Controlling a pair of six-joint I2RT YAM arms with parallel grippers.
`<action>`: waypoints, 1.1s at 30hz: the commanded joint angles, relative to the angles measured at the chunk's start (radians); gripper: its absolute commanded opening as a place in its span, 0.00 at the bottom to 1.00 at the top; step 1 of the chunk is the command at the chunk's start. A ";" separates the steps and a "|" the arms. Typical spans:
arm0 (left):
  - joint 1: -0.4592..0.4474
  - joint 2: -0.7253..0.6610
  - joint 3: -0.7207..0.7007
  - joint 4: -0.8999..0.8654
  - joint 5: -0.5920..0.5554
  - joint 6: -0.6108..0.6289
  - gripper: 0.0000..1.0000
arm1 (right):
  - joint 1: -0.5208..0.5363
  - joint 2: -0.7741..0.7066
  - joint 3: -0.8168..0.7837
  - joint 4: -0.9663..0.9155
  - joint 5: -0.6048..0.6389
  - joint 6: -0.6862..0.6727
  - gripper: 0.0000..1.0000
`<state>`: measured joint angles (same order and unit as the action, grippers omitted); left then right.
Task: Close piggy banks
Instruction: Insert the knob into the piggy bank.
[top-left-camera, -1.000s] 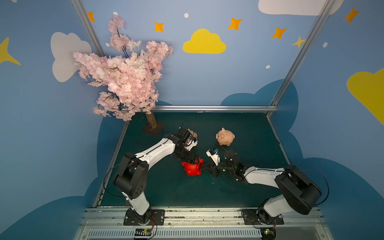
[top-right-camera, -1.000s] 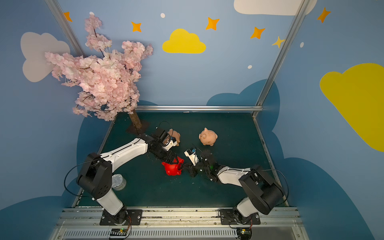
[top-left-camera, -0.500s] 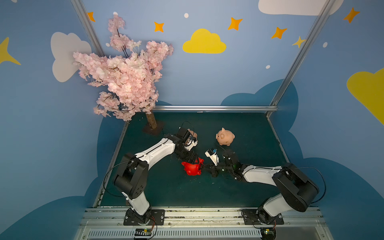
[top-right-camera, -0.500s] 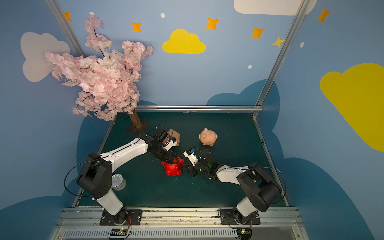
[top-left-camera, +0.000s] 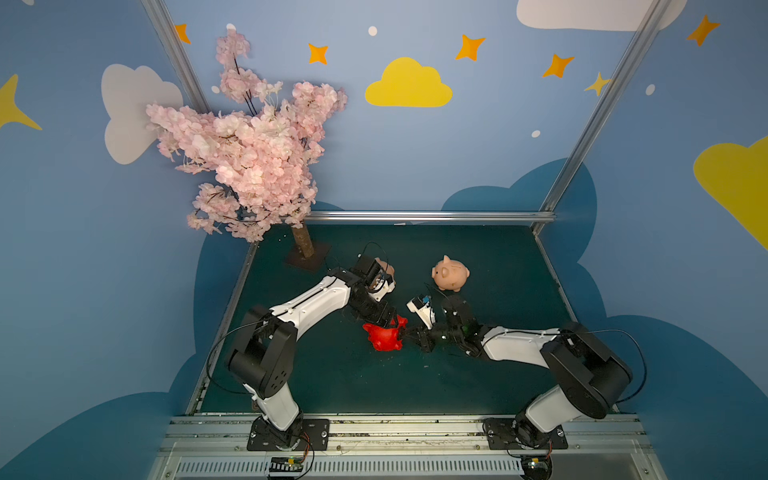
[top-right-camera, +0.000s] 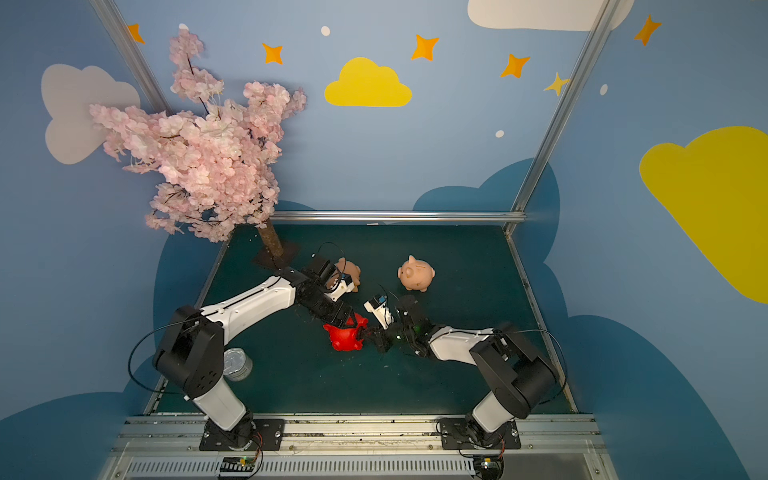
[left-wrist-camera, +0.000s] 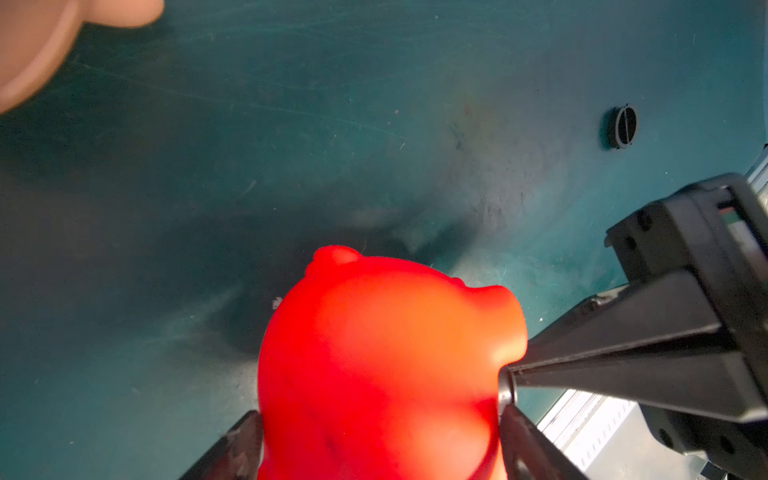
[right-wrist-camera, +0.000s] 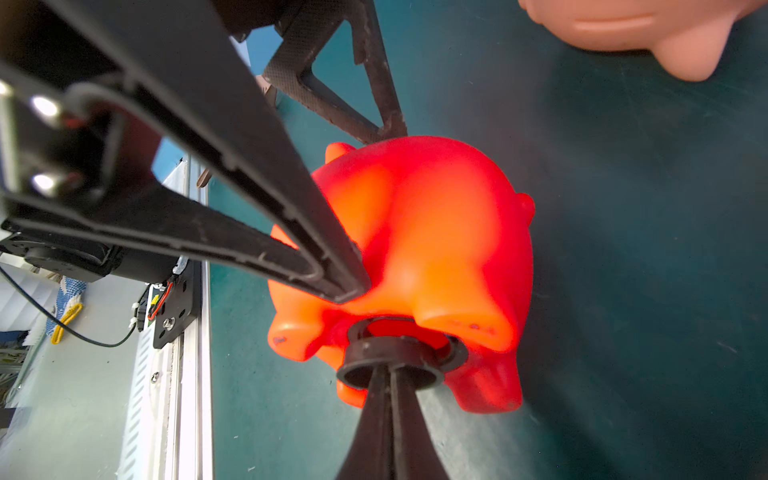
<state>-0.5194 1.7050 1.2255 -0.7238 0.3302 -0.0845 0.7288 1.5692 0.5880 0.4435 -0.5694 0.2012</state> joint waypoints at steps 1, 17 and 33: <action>0.001 0.045 -0.023 -0.048 -0.028 0.014 0.84 | 0.004 0.010 0.024 -0.012 -0.016 -0.008 0.00; 0.001 0.051 -0.021 -0.048 -0.019 0.015 0.84 | 0.005 0.024 0.047 -0.058 0.005 -0.021 0.00; 0.001 0.054 -0.020 -0.051 -0.018 0.015 0.84 | 0.006 0.038 0.073 -0.090 0.012 -0.041 0.00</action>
<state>-0.5167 1.7084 1.2266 -0.7227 0.3382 -0.0849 0.7288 1.5913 0.6258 0.3767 -0.5602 0.1776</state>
